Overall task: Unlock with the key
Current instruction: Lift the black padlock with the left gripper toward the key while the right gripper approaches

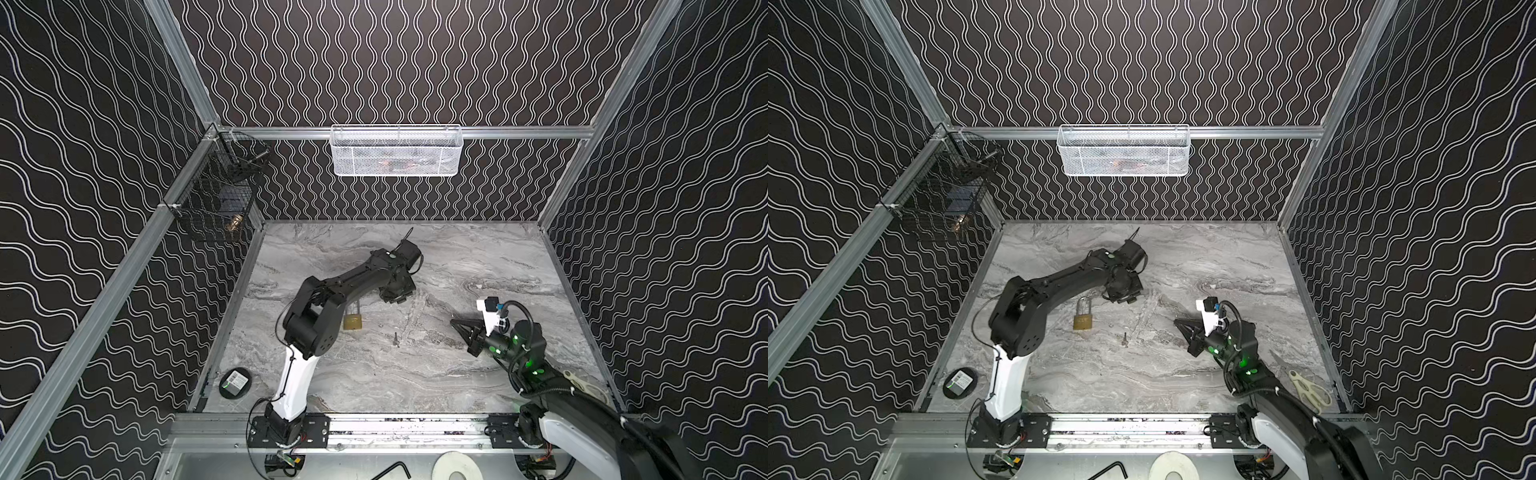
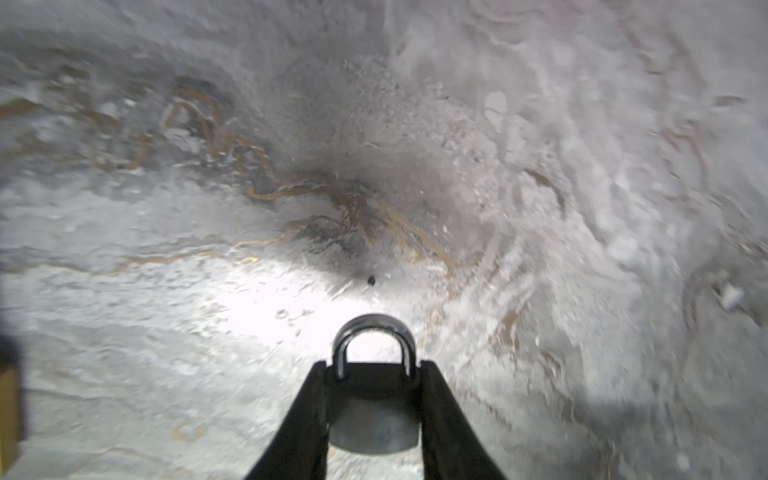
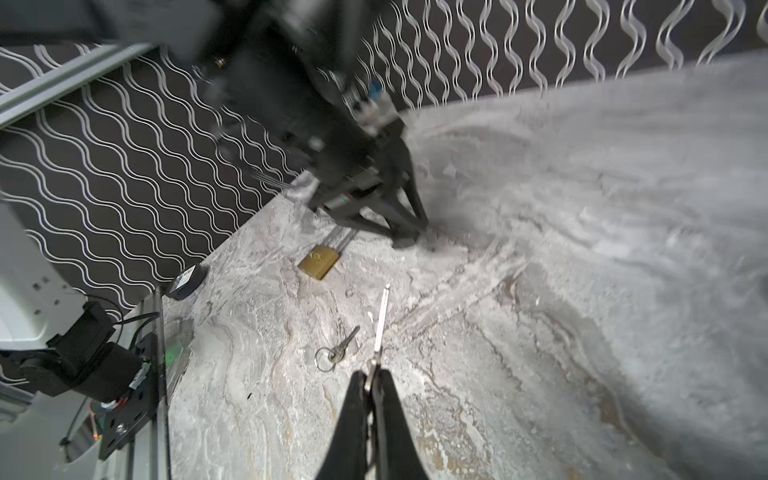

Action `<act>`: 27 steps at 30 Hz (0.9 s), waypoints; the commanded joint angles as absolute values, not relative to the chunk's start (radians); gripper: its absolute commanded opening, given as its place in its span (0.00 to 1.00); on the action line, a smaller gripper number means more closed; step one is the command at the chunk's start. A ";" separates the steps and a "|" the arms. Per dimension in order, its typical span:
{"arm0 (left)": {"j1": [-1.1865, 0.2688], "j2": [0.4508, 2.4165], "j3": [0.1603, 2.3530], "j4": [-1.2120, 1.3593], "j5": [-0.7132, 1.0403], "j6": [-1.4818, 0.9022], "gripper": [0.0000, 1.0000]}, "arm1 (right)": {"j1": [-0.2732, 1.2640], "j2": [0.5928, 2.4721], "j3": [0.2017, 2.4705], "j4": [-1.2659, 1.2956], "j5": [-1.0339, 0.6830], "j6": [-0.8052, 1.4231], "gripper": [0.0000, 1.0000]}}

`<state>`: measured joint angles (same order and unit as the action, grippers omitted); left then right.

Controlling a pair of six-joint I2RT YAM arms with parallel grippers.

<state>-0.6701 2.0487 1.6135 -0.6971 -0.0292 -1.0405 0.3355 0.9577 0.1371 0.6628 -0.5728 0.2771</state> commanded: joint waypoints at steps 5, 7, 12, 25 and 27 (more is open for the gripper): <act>-0.659 1.810 1.224 -0.097 0.026 -0.969 0.27 | 0.420 1.219 0.265 0.734 -0.468 0.338 0.00; -0.655 1.756 1.134 0.008 0.031 -0.984 0.25 | 0.463 1.296 0.354 0.641 -0.409 0.367 0.00; -0.647 1.621 0.936 0.211 -0.054 -1.022 0.21 | 0.509 1.403 0.462 0.593 -0.256 0.417 0.00; -0.648 1.598 0.734 0.626 -0.040 -1.129 0.15 | 0.657 1.483 0.489 0.666 -0.080 0.286 0.00; -0.657 1.618 0.758 0.598 -0.032 -1.144 0.14 | 0.662 1.490 0.505 0.645 -0.090 0.271 0.00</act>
<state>-0.6498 1.6020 0.7345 0.5102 -0.0612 -1.1015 0.6552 1.4837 0.4854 0.6315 -0.1051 0.3161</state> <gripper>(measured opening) 0.332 0.065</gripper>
